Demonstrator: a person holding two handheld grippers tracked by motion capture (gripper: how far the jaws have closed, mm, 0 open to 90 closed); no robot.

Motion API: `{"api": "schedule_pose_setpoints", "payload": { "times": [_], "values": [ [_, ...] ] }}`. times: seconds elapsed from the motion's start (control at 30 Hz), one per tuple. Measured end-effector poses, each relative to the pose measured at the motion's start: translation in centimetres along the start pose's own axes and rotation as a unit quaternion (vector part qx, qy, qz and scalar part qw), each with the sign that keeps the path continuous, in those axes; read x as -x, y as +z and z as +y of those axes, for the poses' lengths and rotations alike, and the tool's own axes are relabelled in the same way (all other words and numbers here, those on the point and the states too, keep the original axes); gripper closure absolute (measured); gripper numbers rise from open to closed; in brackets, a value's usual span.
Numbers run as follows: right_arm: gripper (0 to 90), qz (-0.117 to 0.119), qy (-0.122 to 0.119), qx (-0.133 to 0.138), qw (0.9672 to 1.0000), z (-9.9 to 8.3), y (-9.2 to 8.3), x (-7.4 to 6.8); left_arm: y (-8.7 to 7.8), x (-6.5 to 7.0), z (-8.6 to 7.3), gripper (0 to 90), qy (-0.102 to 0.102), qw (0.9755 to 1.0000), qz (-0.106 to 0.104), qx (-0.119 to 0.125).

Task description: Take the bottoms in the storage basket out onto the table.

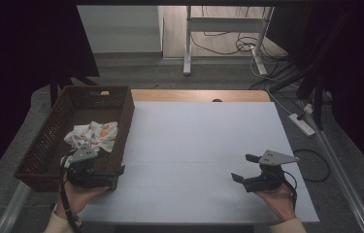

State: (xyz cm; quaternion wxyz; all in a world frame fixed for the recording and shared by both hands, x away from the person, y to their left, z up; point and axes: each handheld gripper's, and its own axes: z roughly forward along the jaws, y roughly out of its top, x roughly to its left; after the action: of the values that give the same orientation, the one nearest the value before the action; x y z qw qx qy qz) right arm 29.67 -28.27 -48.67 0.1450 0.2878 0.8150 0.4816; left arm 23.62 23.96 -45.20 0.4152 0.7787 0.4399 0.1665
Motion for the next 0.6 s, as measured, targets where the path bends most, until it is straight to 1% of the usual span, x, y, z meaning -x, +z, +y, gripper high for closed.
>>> {"api": "schedule_pose_setpoints", "payload": {
  "times": [0.07,0.1,0.6],
  "values": [
    [8.8,0.003,0.0,-0.002,1.0,-0.04,0.05,-0.02,-0.07,-0.06,0.0,9.1,-0.001,1.0,-0.001,0.002],
    [8.8,0.003,-0.001,-0.003,1.0,-0.05,0.06,-0.03,-0.14,-0.16,-0.02,9.1,-0.006,1.0,-0.003,0.006],
    [8.9,0.005,-0.003,-0.008,0.9999,-0.05,0.26,0.01,-0.23,-0.16,-0.13,9.1,-0.007,0.9999,-0.006,0.008]
  ]
}}
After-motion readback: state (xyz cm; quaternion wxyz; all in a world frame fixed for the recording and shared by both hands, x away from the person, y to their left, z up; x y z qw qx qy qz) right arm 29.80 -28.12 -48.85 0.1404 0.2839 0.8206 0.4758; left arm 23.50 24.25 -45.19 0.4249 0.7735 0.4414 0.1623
